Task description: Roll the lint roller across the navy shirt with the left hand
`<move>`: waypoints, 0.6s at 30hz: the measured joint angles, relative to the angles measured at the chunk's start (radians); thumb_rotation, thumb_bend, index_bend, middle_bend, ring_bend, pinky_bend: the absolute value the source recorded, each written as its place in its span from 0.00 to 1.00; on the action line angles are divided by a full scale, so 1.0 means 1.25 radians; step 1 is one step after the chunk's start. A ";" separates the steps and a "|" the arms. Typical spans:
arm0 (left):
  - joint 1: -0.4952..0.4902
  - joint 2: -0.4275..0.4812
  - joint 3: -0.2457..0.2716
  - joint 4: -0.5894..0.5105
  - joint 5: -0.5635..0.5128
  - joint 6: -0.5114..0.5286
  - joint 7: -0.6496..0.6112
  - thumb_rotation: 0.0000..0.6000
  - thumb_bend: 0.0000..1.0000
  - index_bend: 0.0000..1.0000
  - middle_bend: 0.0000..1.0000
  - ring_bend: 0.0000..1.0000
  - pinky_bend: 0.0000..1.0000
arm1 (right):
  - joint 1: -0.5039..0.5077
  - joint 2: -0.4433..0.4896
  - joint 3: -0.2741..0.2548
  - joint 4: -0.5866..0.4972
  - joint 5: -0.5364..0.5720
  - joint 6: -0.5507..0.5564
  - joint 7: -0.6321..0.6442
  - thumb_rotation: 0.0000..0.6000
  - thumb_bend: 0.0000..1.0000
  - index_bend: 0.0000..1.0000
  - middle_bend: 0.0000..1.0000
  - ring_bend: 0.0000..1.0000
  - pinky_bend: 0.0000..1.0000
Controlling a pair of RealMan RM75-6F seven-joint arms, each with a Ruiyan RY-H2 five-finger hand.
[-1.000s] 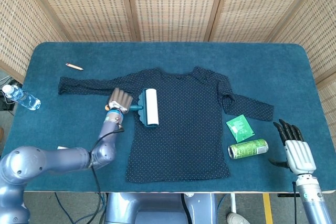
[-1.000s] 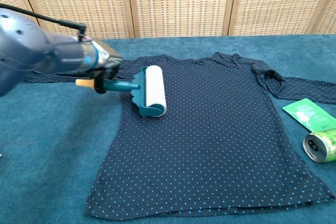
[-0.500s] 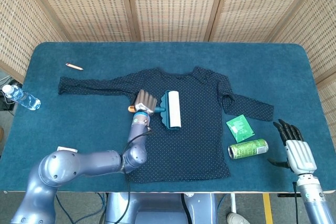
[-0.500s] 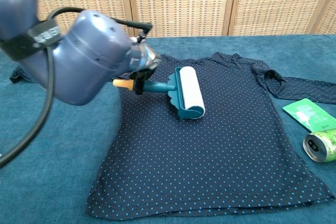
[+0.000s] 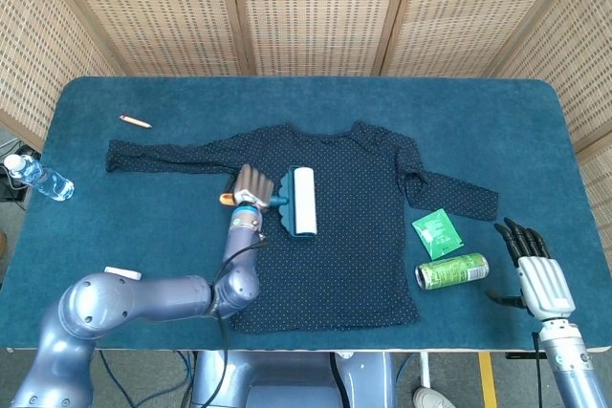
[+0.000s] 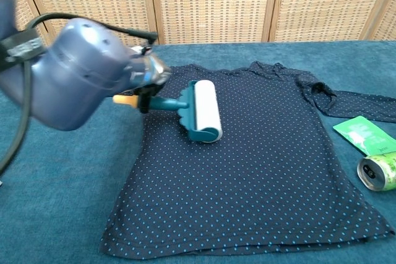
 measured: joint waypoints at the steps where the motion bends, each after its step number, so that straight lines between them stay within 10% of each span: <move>1: 0.009 0.008 0.006 -0.006 0.004 0.002 -0.003 1.00 0.50 0.85 0.83 0.72 0.65 | 0.000 0.000 -0.001 -0.001 -0.002 0.001 -0.001 1.00 0.02 0.00 0.00 0.00 0.00; 18: 0.153 0.130 0.078 -0.072 0.071 -0.007 -0.097 1.00 0.50 0.85 0.83 0.72 0.65 | -0.008 0.004 -0.015 -0.035 -0.032 0.030 -0.034 1.00 0.02 0.00 0.00 0.00 0.00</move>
